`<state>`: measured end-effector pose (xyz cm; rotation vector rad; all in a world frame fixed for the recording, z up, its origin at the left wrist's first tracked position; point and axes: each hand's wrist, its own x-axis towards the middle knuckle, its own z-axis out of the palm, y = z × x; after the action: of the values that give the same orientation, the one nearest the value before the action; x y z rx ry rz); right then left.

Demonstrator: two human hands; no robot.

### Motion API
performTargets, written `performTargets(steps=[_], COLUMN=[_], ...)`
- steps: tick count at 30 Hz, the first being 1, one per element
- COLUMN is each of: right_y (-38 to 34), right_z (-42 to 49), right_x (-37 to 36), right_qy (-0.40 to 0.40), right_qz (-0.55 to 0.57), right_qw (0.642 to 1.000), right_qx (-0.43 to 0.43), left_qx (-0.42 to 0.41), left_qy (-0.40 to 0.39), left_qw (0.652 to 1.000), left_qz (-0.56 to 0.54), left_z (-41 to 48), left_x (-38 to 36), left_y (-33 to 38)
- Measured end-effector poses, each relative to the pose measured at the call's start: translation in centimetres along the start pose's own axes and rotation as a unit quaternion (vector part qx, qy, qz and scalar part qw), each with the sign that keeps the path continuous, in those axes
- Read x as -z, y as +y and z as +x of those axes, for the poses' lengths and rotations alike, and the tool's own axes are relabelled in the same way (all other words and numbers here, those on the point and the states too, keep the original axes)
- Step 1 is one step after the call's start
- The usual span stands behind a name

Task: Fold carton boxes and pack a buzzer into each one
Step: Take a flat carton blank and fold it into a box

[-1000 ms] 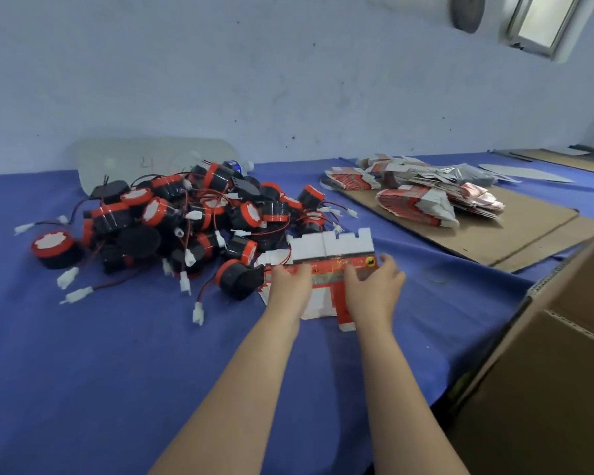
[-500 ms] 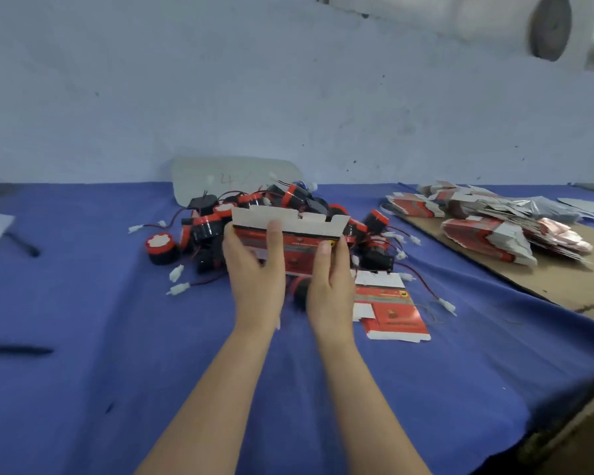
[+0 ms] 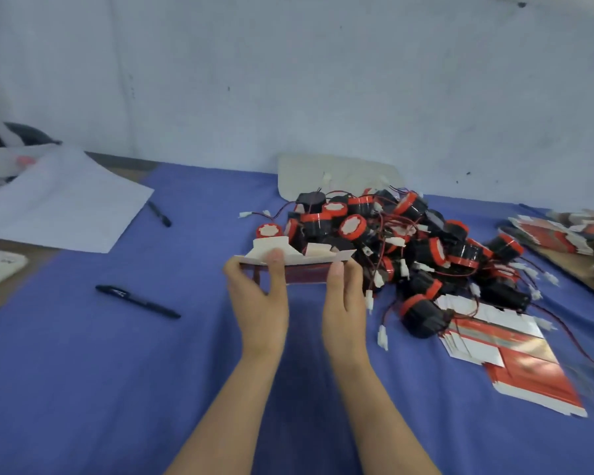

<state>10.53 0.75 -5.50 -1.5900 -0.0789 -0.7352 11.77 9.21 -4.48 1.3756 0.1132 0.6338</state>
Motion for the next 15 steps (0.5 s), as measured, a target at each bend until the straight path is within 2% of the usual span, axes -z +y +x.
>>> performTargets(steps=[4, 9, 13, 15], right_y=[0.4, 0.2, -0.2, -0.4], right_z=[0.0, 0.1, 0.5, 0.8], right_x=[0.4, 1.1, 1.8, 2.3], right_qy=[0.014, 0.004, 0.009, -0.017], right_qz=[-0.002, 0.011, 0.036, 0.053], right_qw=[1.0, 0.999, 0.996, 0.993], right_qx=[-0.013, -0.048, -0.082, -0.105], left_qx=[-0.021, -0.033, 0.013, 0.045], left_qy=[-0.052, -0.187, -0.219, -0.237], left_qw=[0.998, 0.981, 0.971, 0.961], left_qz=[0.021, -0.032, -0.099, -0.135], left_z=[-0.5, -1.5, -1.5, -1.5], left_x=[-0.4, -0.8, -0.9, -0.7], left_y=[-0.6, -0.9, -0.7, -0.5])
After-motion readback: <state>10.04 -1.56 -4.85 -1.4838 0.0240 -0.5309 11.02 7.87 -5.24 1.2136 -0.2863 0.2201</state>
